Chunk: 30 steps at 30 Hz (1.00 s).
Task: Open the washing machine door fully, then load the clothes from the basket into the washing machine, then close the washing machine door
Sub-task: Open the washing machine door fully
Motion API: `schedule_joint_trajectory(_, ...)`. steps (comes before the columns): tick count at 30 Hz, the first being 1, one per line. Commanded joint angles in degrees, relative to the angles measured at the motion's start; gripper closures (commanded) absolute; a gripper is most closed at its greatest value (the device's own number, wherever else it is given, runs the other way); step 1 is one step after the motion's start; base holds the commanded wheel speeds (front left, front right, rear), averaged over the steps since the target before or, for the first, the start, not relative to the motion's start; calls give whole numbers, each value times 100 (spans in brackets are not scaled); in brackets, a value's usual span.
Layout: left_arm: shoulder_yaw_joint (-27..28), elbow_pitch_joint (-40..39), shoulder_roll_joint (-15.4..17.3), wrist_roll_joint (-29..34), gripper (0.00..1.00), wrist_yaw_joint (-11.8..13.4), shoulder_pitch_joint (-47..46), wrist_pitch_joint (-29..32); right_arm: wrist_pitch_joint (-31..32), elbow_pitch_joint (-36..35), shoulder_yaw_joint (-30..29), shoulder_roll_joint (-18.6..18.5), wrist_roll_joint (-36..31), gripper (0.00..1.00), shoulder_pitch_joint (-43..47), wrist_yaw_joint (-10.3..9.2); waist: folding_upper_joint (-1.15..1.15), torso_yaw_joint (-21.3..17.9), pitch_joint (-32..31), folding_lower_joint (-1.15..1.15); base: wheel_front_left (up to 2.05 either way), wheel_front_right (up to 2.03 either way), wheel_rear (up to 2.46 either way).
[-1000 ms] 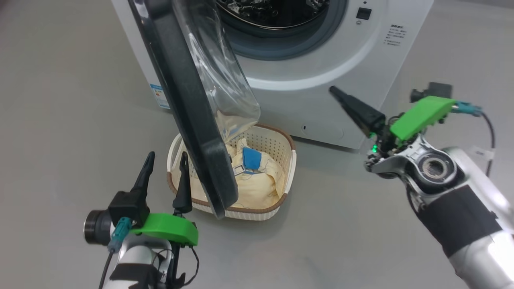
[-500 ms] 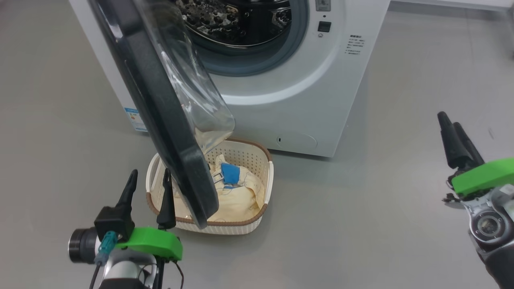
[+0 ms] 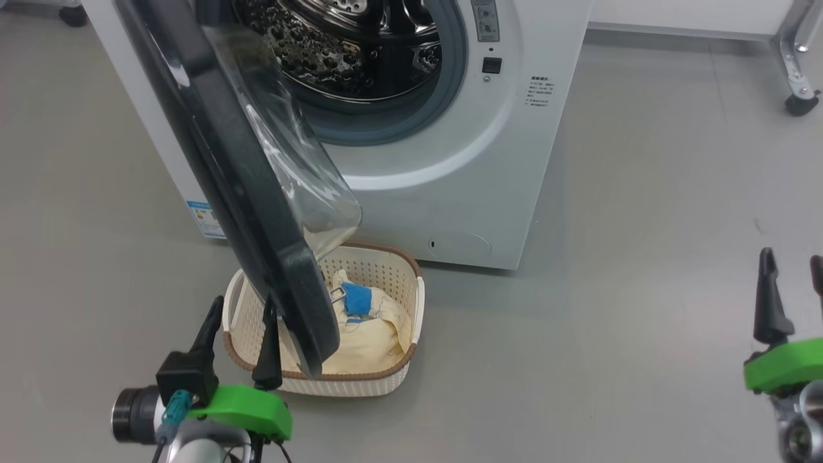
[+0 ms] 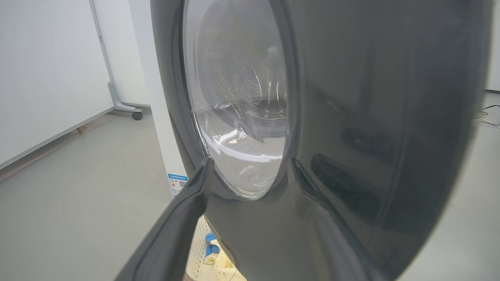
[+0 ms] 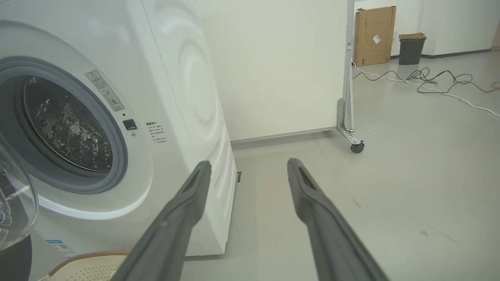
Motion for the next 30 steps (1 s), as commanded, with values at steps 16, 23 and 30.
schedule_joint_trajectory(16, 46, -64, 136, 5, 0, -46, -48, -39, 878, -2200, -88, 1009, -1685, 0, 1318, 0, 0, 22, -143, 0, 0, 0, 0)
schedule_joint_trajectory(23, 37, -45, 180, -16, 0, -47, -68, -39, 933, -2395, -69, 1018, -1498, 0, 1534, 0, 0, -40, -142, 0, 0, 0, 0)
schedule_joint_trajectory(30, 13, -24, 188, -30, 0, -34, -104, -39, 953, -2382, -53, 1019, -1571, 0, 1576, 0, 0, -52, -139, 0, 0, 0, 0)
